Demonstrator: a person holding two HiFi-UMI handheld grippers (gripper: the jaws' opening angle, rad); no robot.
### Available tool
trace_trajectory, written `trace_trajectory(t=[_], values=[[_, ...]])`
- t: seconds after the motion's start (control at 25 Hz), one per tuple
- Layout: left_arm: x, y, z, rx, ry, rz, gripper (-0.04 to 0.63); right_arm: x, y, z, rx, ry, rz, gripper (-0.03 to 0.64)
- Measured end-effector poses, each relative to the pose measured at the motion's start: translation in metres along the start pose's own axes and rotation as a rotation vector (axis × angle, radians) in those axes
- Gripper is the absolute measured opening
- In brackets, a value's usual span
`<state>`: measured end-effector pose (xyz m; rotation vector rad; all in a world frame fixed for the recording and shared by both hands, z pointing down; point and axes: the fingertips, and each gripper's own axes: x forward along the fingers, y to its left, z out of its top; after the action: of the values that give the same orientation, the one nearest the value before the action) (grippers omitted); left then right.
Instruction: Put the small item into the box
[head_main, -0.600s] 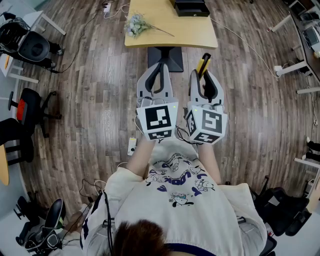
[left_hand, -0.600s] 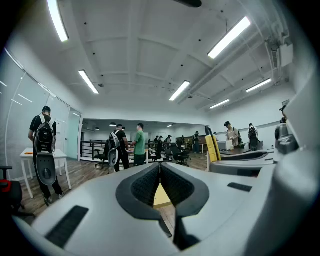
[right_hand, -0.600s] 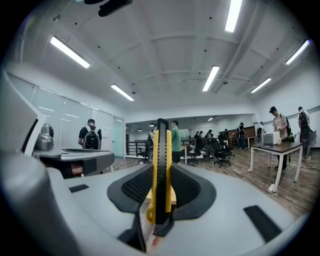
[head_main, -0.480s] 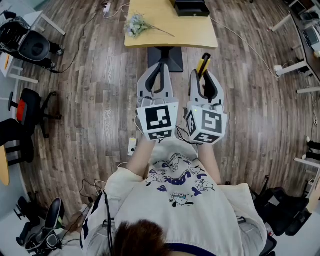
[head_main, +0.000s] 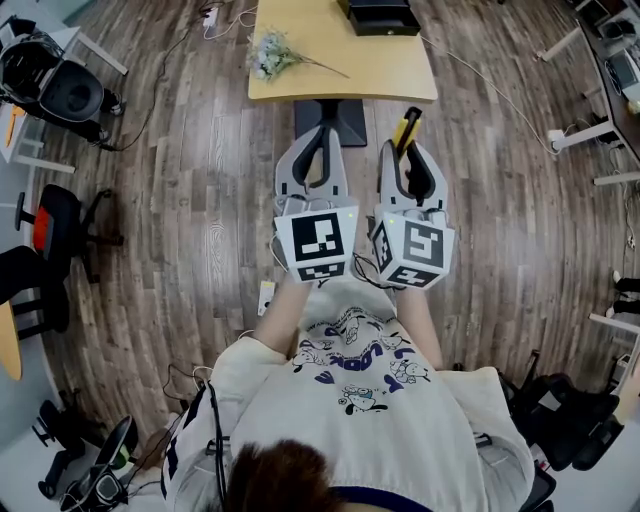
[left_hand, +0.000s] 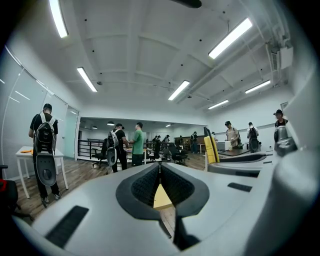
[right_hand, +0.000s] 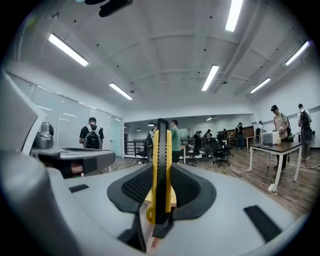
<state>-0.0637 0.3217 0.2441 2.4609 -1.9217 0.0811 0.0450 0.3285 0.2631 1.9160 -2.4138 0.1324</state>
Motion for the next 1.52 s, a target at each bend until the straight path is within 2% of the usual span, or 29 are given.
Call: trace_trajectory(t=[0.92,1.52], values=[[0.049,0.022,-0.018,-0.004,0.040,-0.038,0.021,0.049,-0.004,-0.014,0.043,0.030,-0.039,0.130],[0.172,0.014,-0.014,0.004,0.051,0.005,0.021,0.158,-0.070,-0.004,0.054,0.038,0.002,0.130]])
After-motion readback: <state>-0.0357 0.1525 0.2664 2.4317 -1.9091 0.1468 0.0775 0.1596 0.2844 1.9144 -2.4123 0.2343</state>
